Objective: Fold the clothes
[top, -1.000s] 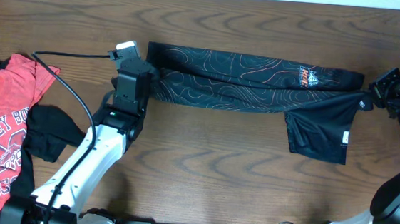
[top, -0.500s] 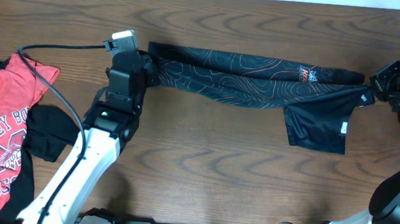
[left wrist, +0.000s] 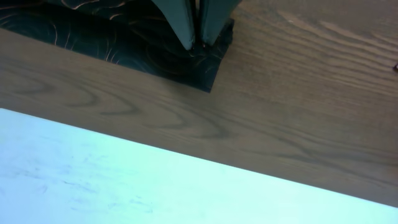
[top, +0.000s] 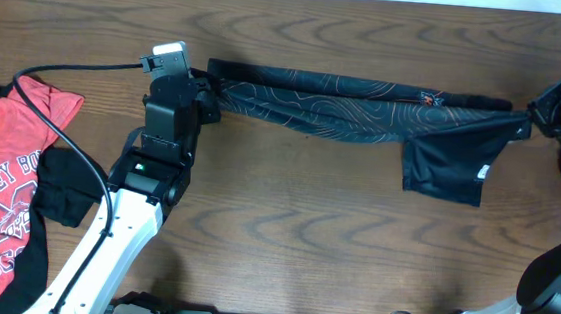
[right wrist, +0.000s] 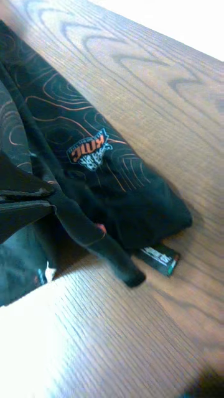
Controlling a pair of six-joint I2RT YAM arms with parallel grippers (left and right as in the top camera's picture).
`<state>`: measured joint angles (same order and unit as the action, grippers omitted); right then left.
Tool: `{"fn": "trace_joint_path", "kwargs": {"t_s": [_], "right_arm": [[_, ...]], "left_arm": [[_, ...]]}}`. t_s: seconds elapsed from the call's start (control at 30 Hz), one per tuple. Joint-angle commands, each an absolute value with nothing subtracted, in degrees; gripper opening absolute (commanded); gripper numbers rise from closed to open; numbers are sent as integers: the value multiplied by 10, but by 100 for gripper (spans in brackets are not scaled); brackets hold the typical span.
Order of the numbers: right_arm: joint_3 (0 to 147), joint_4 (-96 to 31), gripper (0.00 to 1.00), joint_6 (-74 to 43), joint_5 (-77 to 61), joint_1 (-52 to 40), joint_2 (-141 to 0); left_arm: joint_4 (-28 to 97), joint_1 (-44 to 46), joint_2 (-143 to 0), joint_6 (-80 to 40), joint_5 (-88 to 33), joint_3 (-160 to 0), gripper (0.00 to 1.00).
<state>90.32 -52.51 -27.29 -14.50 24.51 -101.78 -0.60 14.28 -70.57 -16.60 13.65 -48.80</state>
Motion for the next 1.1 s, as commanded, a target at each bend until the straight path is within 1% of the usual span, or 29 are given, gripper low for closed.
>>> {"fn": "trace_joint_path", "kwargs": {"t_s": [0.0, 0.2, 0.8, 0.97, 1.07], "right_arm": [[923, -524, 1, -251, -108, 243, -996], [923, -513, 1, -234, -103, 243, -996], [926, -516, 1, -217, -79, 234, -1007], [927, -527, 2, -175, -30, 210, -1020], [927, -509, 2, -143, -5, 190, -1032]], "left_arm": [[-9, 139, -701, -156, 140, -505, 6], [-27, 136, -711, -152, 146, -505, 6], [-95, 130, -824, -153, 139, -506, 6], [-94, 130, -827, -152, 139, -506, 6], [-95, 130, -827, -152, 140, -506, 6]]}}
